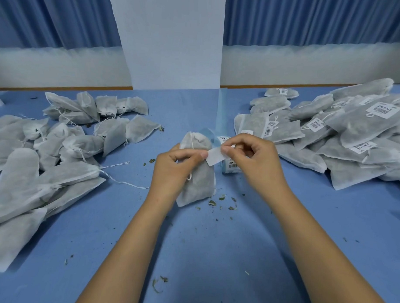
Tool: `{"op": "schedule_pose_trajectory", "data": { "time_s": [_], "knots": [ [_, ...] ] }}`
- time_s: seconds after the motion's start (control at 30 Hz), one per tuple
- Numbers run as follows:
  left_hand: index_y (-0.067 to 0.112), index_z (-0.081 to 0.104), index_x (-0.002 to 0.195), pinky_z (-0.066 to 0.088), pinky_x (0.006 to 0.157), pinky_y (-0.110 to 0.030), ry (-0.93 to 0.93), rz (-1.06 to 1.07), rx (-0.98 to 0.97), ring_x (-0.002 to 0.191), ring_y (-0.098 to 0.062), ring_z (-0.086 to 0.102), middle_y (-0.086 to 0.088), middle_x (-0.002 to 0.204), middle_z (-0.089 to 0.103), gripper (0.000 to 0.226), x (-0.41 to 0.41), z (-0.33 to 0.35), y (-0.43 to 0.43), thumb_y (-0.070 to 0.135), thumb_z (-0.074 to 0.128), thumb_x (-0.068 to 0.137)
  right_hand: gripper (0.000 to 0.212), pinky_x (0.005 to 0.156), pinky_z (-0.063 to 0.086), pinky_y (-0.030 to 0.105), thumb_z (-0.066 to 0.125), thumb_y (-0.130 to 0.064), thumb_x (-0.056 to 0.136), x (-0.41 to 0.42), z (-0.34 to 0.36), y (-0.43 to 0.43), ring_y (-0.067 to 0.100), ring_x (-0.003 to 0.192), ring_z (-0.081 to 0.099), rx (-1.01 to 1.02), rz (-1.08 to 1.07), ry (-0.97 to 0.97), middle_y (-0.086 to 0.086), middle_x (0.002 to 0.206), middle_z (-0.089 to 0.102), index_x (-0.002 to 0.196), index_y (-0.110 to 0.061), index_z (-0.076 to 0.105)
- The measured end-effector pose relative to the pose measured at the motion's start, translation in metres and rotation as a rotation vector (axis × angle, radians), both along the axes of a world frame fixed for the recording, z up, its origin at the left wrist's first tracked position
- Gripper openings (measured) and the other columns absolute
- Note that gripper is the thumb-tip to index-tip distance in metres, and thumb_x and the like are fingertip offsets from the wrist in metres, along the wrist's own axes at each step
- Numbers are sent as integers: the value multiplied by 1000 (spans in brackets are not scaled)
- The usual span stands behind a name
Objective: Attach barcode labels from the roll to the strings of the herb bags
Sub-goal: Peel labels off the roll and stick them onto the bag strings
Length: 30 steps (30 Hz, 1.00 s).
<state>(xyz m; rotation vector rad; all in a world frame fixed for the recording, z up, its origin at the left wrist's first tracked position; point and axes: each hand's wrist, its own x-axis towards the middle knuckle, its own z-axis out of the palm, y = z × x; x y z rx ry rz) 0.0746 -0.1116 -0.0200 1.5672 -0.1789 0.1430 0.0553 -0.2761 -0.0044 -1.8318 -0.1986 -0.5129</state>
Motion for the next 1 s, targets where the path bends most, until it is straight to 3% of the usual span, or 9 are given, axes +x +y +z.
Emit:
{"op": "schedule_pose_trajectory", "data": {
  "time_s": [0.07, 0.17, 0.23, 0.33, 0.43, 0.6, 0.73, 0.83, 1.0],
  "knots": [
    [23, 80, 79, 43, 60, -10, 18, -20, -2, 79, -5, 58, -9, 92, 68, 10, 0, 1, 1, 22, 72, 85, 19, 56, 32, 16, 68, -4, 84, 0, 3, -3, 6, 55, 35, 26, 18, 10, -2, 58, 42, 72, -19, 68],
    [29, 80, 87, 46, 69, -7, 69, -109, -13, 91, -2, 66, 6, 101, 74, 28, -1, 2, 2, 28, 53, 96, 23, 58, 34, 17, 62, -1, 87, 1, 5, -7, 11, 61, 40, 143, -17, -15, 2, 64, 48, 73, -20, 62],
    [28, 79, 93, 46, 75, -7, 71, -162, -22, 100, 3, 65, 13, 108, 73, 34, 0, 3, 5, 17, 47, 94, 24, 61, 39, 21, 58, -1, 90, 1, 6, -8, 13, 61, 45, 197, -41, -66, 0, 65, 53, 75, -19, 59],
    [32, 77, 97, 46, 91, -19, 37, -203, 17, 113, -1, 60, 11, 120, 68, 48, 3, 0, 8, -4, 47, 90, 20, 68, 45, 23, 59, -1, 90, -1, 4, -3, 9, 66, 56, 172, -13, -130, -4, 69, 59, 80, -18, 58],
    [31, 75, 101, 43, 105, -32, 9, -213, 34, 119, -7, 57, 7, 122, 67, 39, 2, -1, 9, -2, 59, 89, 14, 68, 42, 16, 62, -4, 89, -2, 0, 2, 13, 69, 57, 120, 23, -169, -5, 73, 63, 82, -16, 61],
    [25, 74, 107, 47, 101, -35, -10, -167, 104, 114, -13, 59, 0, 112, 65, 36, 2, -2, 8, 0, 71, 83, 11, 68, 36, 11, 66, -9, 85, -5, -6, 13, 14, 66, 49, -35, 72, -241, -12, 77, 63, 81, -19, 63],
    [22, 73, 109, 51, 87, -24, -4, -178, 79, 107, -13, 62, -4, 113, 64, 34, 2, -2, 7, 0, 71, 83, 7, 69, 36, 15, 67, -10, 82, -3, -9, 16, 12, 65, 48, -184, 72, -294, -9, 78, 61, 81, -16, 64],
    [25, 74, 109, 50, 86, -23, -28, -195, 73, 107, -9, 62, -8, 117, 66, 37, 3, -1, 9, 0, 71, 82, 5, 68, 42, 27, 67, -14, 82, 0, -12, 14, 17, 66, 48, -317, 33, -311, -5, 75, 60, 81, -9, 67],
    [33, 74, 107, 49, 96, -31, -68, -228, 68, 113, -12, 60, -3, 119, 65, 49, 3, 0, 14, -5, 72, 77, 7, 71, 36, 24, 66, -15, 85, 5, -14, 9, 3, 71, 37, -488, -2, -363, -18, 76, 55, 86, -10, 71]
  ]
}}
